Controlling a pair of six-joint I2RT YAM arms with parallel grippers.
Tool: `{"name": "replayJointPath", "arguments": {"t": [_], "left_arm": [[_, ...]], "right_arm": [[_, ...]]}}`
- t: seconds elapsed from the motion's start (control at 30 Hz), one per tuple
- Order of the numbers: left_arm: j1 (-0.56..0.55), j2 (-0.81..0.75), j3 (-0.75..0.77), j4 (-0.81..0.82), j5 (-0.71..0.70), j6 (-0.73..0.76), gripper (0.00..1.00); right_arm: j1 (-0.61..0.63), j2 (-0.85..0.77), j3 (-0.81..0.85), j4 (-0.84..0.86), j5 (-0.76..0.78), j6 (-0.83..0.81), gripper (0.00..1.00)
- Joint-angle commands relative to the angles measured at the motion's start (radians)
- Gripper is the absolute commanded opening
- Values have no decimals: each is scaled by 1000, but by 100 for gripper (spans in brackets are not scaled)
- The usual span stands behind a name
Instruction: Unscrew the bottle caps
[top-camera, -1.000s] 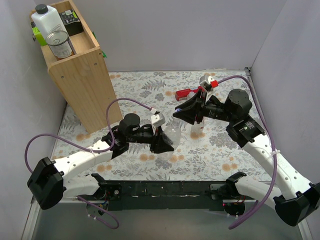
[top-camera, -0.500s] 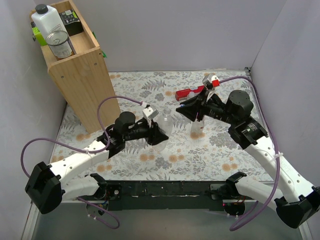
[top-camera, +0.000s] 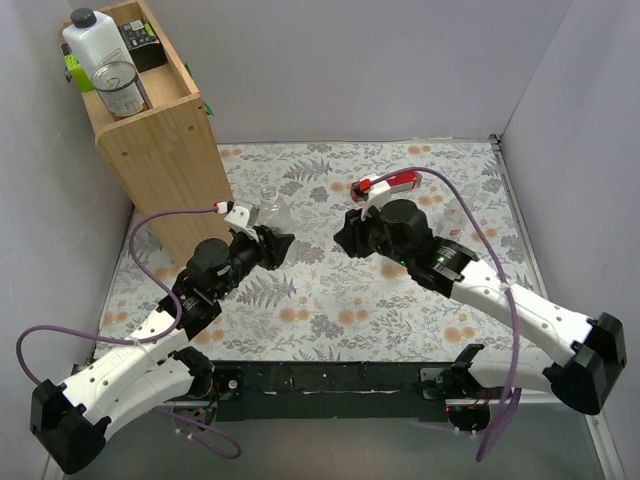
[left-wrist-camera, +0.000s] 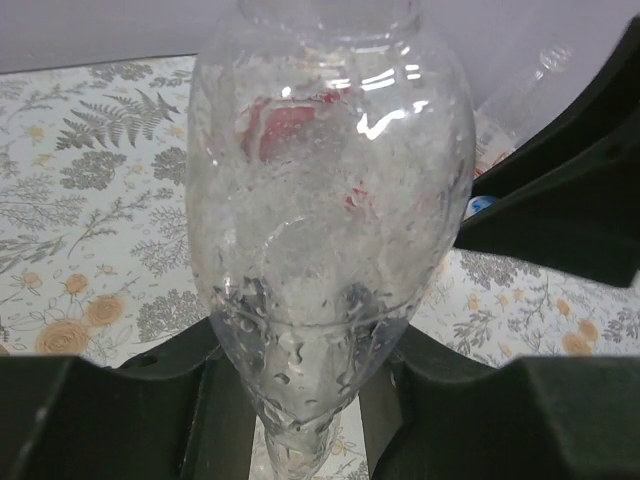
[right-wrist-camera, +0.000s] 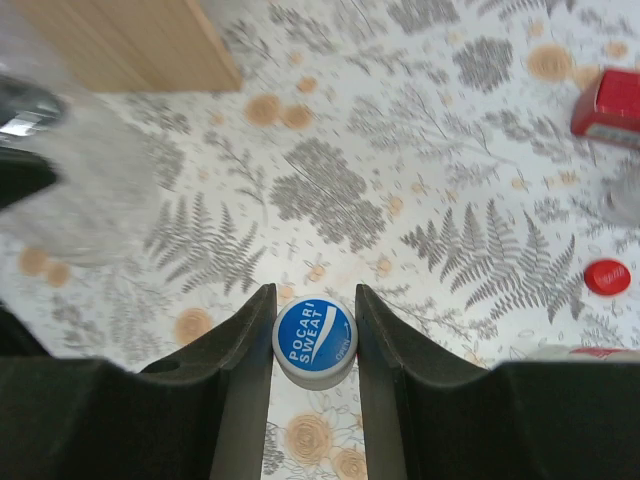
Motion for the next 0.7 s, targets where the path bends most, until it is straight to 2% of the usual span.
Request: {"name": "replayJointPath", "arguments": {"t": [0.0,0.37,0.67], "left_arm": [[0,-11,-10,19,-75,16,5],[0,24,1,27,-5,-4,6],[0,34,3,27,15,-5,6]], "right_arm": [[3,117,-14,65,138,19,15],[-35,497,80,125,221,62,17],[-77,686,190,115,269,67,17]]}}
